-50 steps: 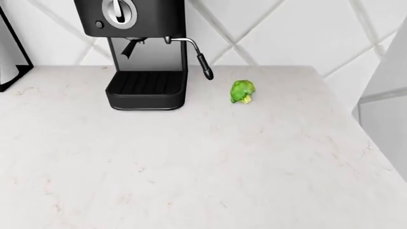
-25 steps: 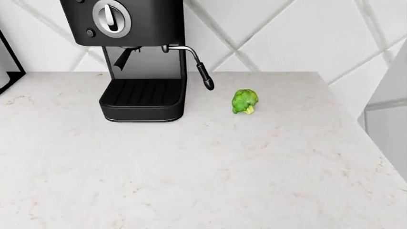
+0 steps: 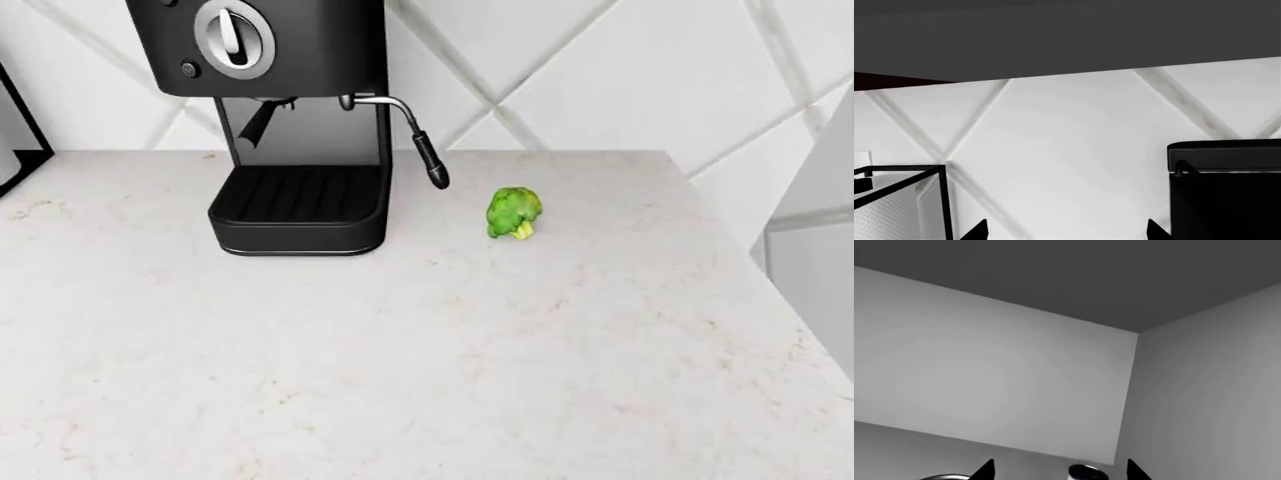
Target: Pick the cans from the counter and place them in their designated side in the cabinet.
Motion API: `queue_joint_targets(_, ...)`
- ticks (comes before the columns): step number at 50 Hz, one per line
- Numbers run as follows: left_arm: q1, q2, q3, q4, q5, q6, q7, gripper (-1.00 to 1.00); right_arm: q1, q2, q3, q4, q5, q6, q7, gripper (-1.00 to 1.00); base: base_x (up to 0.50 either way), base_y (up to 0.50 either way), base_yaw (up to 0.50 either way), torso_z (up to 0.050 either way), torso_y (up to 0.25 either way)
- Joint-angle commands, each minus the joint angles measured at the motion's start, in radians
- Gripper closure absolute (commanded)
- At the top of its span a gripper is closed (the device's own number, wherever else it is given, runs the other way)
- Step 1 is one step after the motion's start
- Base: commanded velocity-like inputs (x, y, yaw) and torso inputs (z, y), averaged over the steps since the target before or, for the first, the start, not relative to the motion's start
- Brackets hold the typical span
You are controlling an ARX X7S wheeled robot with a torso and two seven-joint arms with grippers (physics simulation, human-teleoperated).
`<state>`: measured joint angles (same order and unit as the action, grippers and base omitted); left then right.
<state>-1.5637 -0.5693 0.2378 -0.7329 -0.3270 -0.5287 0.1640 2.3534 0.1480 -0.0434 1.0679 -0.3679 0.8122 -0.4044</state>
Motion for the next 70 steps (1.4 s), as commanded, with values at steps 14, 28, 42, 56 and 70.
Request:
queue_joint_targets(14,0.002,-0.003,-0.003,0.007,-0.004,-0.003,0.0,-1.0,0.003,0.0,-0.001,-0.003,-0.001,-0.003,-0.002,-1.0,0.0,0.0,0.0,0.0,0.0)
queue_joint_targets(28,0.01,-0.006,-0.008,0.009,-0.008,-0.003,0.0,-1.0,0.003,0.0,-0.001,-0.003,-0.001,-0.003,-0.002,-1.0,-0.3,0.0,0.0,0.0,0.001)
queue_joint_targets(42,0.014,-0.008,-0.007,0.014,-0.012,-0.011,0.003,-1.0,0.003,0.0,-0.001,-0.003,-0.001,-0.003,-0.002,-1.0,-0.44,0.0,0.0,0.001,0.0)
queue_joint_targets(56,0.009,-0.001,-0.003,0.007,-0.01,-0.008,0.007,-1.0,0.003,0.0,-0.001,-0.003,-0.001,-0.003,-0.002,-1.0,-0.32,0.0,0.0,0.0,0.0)
queue_joint_targets(70,0.019,0.002,-0.007,0.03,-0.02,-0.016,0.006,-1.0,0.003,0.0,-0.001,-0.003,-0.001,-0.003,-0.002,-1.0,-0.17,0.0,0.0,0.0,0.0)
